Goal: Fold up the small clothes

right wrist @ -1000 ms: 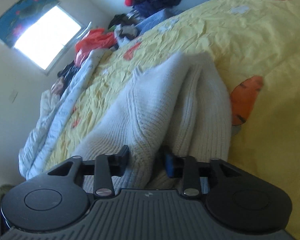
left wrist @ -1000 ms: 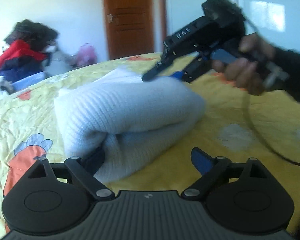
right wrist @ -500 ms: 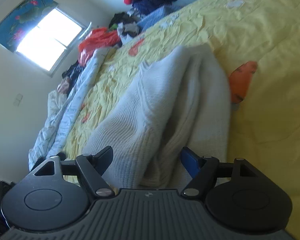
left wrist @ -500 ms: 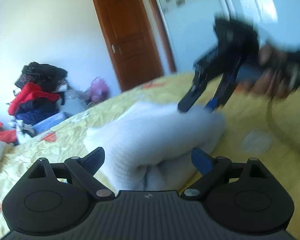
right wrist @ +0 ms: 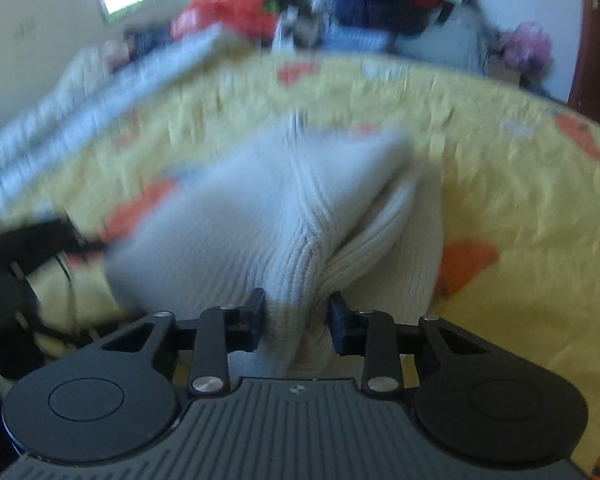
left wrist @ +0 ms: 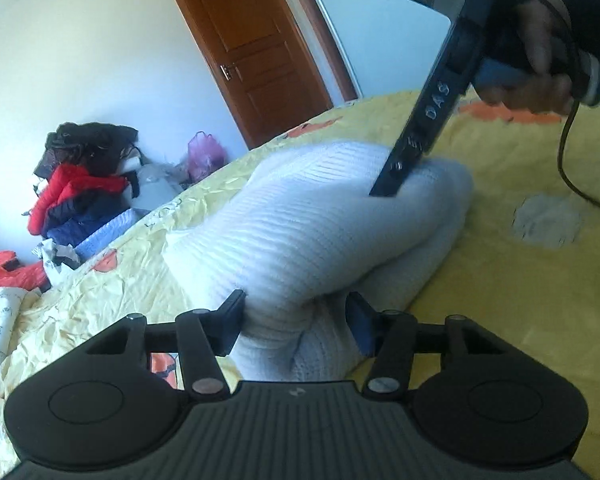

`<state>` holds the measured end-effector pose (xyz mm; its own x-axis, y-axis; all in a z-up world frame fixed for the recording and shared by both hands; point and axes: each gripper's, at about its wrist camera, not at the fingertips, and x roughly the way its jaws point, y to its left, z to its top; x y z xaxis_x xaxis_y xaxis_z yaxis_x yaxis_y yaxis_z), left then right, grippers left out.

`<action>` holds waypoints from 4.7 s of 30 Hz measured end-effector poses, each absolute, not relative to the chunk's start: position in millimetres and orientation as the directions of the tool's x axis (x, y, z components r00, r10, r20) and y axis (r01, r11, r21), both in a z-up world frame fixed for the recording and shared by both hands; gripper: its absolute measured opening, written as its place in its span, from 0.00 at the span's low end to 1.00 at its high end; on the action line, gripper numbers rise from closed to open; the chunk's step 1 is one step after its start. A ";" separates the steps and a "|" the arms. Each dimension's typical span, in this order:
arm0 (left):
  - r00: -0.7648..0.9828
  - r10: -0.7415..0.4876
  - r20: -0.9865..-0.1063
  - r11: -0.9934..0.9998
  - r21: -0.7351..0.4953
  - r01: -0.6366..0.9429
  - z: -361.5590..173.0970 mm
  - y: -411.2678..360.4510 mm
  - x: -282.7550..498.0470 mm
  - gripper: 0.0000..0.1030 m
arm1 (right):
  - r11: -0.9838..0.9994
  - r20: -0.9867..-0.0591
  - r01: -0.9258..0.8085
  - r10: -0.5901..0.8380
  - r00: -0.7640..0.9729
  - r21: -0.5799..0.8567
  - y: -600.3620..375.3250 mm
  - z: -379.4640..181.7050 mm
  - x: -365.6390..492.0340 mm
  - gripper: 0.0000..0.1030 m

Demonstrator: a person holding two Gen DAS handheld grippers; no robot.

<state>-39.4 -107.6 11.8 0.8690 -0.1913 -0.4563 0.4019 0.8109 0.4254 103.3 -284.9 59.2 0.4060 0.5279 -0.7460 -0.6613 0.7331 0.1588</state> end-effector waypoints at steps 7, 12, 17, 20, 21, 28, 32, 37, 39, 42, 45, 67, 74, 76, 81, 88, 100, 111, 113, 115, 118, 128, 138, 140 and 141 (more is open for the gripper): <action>0.883 -0.227 -0.412 0.770 0.479 0.422 24.8 -98.6 -58.9 0.49 | 0.750 -0.719 -0.562 0.599 0.352 0.349 -298.9 60.5 116.8 0.65; 0.886 -0.313 -0.342 0.791 0.423 0.443 51.7 -81.8 -69.6 0.57 | 0.730 -0.562 -0.417 0.683 0.467 0.541 -333.7 81.0 140.5 0.79; 0.867 -0.299 -0.398 0.814 0.368 0.450 38.6 -97.9 -34.5 0.60 | 0.784 -0.560 -0.313 0.608 0.563 0.536 -314.9 79.5 185.1 0.77; 0.855 -0.310 -0.415 0.806 0.362 0.468 26.2 -115.9 -27.6 0.71 | 0.800 -0.597 -0.325 0.595 0.537 0.505 -287.1 71.1 211.2 0.72; 0.854 -0.303 -0.424 0.800 0.374 0.469 21.8 -121.3 -26.1 0.71 | 0.814 -0.621 -0.331 0.579 0.529 0.477 -279.6 66.7 217.0 0.71; 0.859 -0.310 -0.407 0.820 0.343 0.459 18.5 -118.1 -26.7 0.71 | 0.880 -0.717 -0.398 0.452 0.531 0.261 -251.1 27.9 231.5 0.46; 0.860 -0.322 -0.395 0.863 0.252 0.439 28.0 -96.0 -28.8 0.72 | 0.870 -0.679 -0.369 0.488 0.548 0.327 -264.7 31.9 220.7 0.53; 0.809 -0.370 -0.457 0.925 -0.096 0.369 34.6 -39.3 -4.7 0.87 | 0.836 -0.561 -0.301 0.535 0.632 0.458 -306.6 47.8 190.1 0.91; 0.751 -0.452 -0.481 0.890 -0.299 0.344 30.1 -18.1 12.2 0.87 | 0.805 -0.536 -0.250 0.555 0.636 0.537 -332.3 42.5 185.3 0.90; 0.696 -0.542 -0.471 0.815 -0.494 0.301 25.1 -3.3 29.6 0.87 | 0.761 -0.575 -0.160 0.594 0.563 0.629 -356.0 22.9 190.5 0.75; 0.680 -0.591 -0.434 0.746 -0.615 0.256 25.6 8.3 37.6 0.87 | 0.730 -0.588 -0.152 0.639 0.496 0.666 -360.9 7.4 188.1 0.72; 0.636 -0.663 -0.395 0.527 -0.849 0.022 -19.0 37.2 120.1 0.88 | 0.537 -0.480 -0.026 0.773 0.416 0.843 -360.6 -18.1 196.6 0.98; 0.641 -0.635 -0.431 0.563 -0.827 0.003 -17.6 30.2 127.8 0.90 | 0.546 -0.486 -0.065 0.787 0.380 0.835 -347.3 -15.5 196.9 0.99; 0.642 -0.610 -0.465 0.617 -0.787 0.016 -14.9 20.4 133.5 0.90 | 0.649 -0.555 -0.192 0.741 0.377 0.736 -324.6 -4.0 193.3 0.99; 0.671 -0.529 -0.520 0.714 -0.700 0.020 -7.4 6.7 128.4 0.71 | 0.780 -0.657 -0.362 0.625 0.421 0.511 -287.0 11.0 176.5 0.84; 0.716 -0.470 -0.517 0.780 -0.623 0.063 31.6 12.7 105.8 0.50 | 0.748 -0.588 -0.360 0.662 0.464 0.558 -294.8 31.3 162.1 0.55; 0.732 -0.336 -0.592 0.802 -0.588 -0.107 17.6 83.1 158.6 0.60 | 0.708 -0.590 -0.324 0.704 0.396 0.628 -212.3 17.7 235.6 0.54; 0.738 -0.354 -0.575 0.790 -0.606 -0.094 36.8 75.4 131.9 0.53 | 0.699 -0.591 -0.335 0.714 0.374 0.632 -208.4 13.3 213.7 0.59; 0.728 -0.398 -0.558 0.779 -0.624 -0.053 47.2 75.4 112.3 0.52 | 0.693 -0.586 -0.380 0.721 0.370 0.613 -212.6 29.4 198.6 0.57; 0.709 -0.441 -0.550 0.770 -0.638 -0.016 47.3 74.6 89.7 0.53 | 0.658 -0.563 -0.403 0.753 0.341 0.636 -228.7 38.0 178.1 0.57; 0.663 -0.448 -0.600 0.800 -0.600 -0.003 26.4 65.3 63.1 0.53 | 0.621 -0.551 -0.404 0.783 0.289 0.671 -249.2 29.4 146.0 0.57; 0.781 -0.305 -0.546 0.832 -0.552 -0.061 45.1 77.0 33.8 0.74 | 0.693 -0.578 -0.282 0.714 0.396 0.664 -269.1 14.8 124.8 0.91; 0.862 -0.205 -0.464 0.946 -0.321 0.052 74.3 9.4 56.2 0.82 | 0.678 -0.433 -0.319 0.693 0.576 0.662 -258.3 67.4 138.6 0.90; 0.813 -0.172 -0.556 0.965 -0.263 0.024 58.2 -7.5 77.0 0.82 | 0.672 -0.456 -0.367 0.721 0.521 0.643 -228.6 62.3 150.8 0.93; 0.786 -0.136 -0.604 0.975 -0.221 -0.001 48.1 -13.4 86.6 0.81 | 0.684 -0.498 -0.354 0.717 0.487 0.638 -215.7 55.7 159.8 0.94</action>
